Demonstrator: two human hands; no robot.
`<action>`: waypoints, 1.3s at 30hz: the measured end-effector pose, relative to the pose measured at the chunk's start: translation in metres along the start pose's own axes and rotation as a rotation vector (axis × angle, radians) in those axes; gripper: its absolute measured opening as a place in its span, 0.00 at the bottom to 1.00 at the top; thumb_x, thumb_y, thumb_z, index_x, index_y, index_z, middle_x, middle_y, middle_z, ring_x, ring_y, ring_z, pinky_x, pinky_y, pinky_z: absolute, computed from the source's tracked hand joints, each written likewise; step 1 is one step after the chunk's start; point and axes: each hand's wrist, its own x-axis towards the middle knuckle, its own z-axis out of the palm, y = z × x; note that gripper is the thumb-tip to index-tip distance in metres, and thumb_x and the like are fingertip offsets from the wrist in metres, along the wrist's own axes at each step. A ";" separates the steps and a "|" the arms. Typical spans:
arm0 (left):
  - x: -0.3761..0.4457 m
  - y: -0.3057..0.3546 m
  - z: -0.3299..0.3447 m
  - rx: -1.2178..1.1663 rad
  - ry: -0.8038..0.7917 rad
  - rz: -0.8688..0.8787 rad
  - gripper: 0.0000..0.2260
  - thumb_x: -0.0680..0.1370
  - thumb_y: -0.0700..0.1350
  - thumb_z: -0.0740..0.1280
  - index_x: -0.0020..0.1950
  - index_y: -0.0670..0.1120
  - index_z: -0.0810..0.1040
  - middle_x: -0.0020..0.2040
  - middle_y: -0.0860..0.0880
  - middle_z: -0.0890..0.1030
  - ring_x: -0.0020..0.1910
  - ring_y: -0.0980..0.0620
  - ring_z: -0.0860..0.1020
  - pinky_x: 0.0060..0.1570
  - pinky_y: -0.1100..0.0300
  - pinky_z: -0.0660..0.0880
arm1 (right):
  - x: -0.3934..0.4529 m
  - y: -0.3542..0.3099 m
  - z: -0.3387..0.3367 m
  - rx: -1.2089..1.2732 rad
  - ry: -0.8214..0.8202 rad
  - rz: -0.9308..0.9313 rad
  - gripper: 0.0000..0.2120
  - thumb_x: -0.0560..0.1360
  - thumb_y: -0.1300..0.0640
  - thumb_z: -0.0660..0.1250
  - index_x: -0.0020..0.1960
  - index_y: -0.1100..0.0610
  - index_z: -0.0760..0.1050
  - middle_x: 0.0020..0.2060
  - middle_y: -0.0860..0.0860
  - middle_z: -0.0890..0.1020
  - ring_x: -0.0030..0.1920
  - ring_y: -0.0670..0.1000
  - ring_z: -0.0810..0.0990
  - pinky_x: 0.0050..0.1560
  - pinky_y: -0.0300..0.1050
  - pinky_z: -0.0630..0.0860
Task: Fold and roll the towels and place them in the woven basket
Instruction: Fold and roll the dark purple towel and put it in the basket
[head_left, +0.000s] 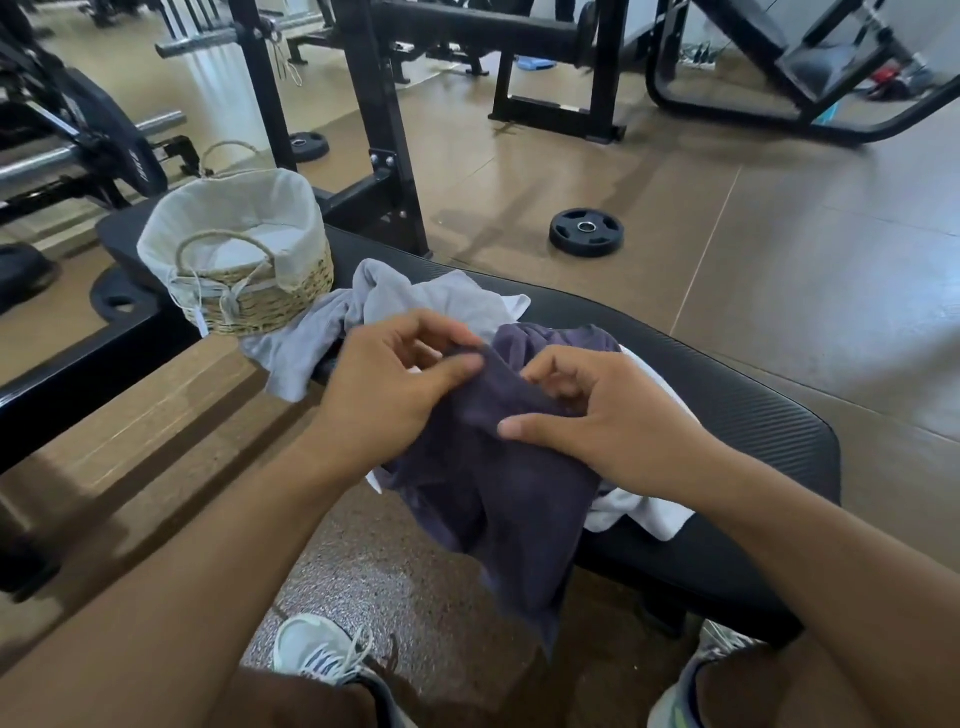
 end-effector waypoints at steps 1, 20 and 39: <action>0.003 0.001 -0.001 0.063 0.127 0.058 0.10 0.73 0.38 0.76 0.44 0.53 0.82 0.38 0.55 0.83 0.36 0.55 0.77 0.39 0.65 0.75 | 0.000 -0.001 -0.001 0.079 -0.040 0.066 0.10 0.72 0.54 0.78 0.51 0.52 0.80 0.40 0.47 0.87 0.42 0.45 0.86 0.50 0.42 0.81; 0.010 -0.015 0.006 0.119 0.200 0.044 0.20 0.71 0.43 0.78 0.58 0.59 0.78 0.40 0.53 0.81 0.37 0.55 0.80 0.42 0.61 0.78 | 0.030 0.022 -0.011 0.034 0.270 0.081 0.01 0.74 0.52 0.75 0.46 0.49 0.85 0.40 0.44 0.87 0.41 0.41 0.83 0.49 0.43 0.79; 0.043 -0.053 -0.030 0.016 0.538 -0.218 0.08 0.75 0.39 0.72 0.42 0.53 0.82 0.38 0.54 0.82 0.35 0.58 0.78 0.42 0.57 0.76 | 0.016 0.026 -0.056 0.033 -0.110 0.329 0.06 0.75 0.54 0.75 0.50 0.55 0.84 0.45 0.54 0.88 0.43 0.51 0.84 0.50 0.50 0.77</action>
